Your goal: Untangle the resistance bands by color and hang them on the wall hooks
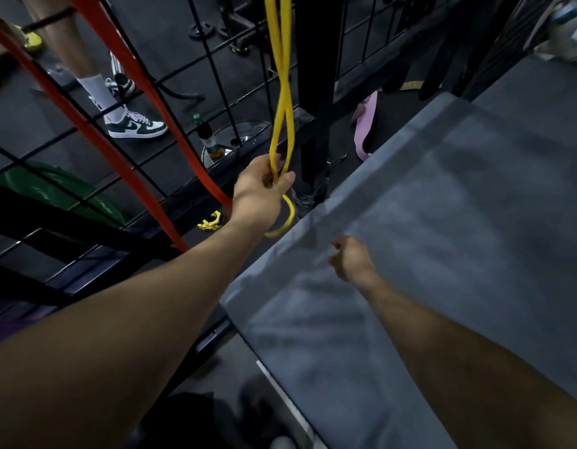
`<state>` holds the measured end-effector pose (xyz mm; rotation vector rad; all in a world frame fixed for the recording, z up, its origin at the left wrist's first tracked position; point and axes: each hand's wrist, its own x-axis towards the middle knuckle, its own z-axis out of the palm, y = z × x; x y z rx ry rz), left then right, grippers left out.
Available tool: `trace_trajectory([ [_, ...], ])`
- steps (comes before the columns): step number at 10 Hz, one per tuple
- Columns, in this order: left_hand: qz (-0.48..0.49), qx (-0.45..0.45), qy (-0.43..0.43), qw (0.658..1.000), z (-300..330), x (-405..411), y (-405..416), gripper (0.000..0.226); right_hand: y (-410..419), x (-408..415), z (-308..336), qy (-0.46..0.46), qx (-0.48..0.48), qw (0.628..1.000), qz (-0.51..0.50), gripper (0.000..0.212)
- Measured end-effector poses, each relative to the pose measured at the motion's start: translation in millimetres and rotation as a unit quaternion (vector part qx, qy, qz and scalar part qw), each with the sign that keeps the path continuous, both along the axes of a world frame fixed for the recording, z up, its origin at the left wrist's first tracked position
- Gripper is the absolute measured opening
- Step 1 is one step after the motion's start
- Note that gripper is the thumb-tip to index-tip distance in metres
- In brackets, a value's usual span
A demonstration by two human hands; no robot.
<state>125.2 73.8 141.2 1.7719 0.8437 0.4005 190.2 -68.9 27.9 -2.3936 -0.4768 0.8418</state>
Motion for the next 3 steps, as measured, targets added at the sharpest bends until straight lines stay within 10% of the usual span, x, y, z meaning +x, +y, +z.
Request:
trace_trajectory([
  [3,-0.008,0.003,0.026,1.000,66,-31,-25,0.056,-4,2,108,-0.064,0.012,0.997,0.037,0.038],
])
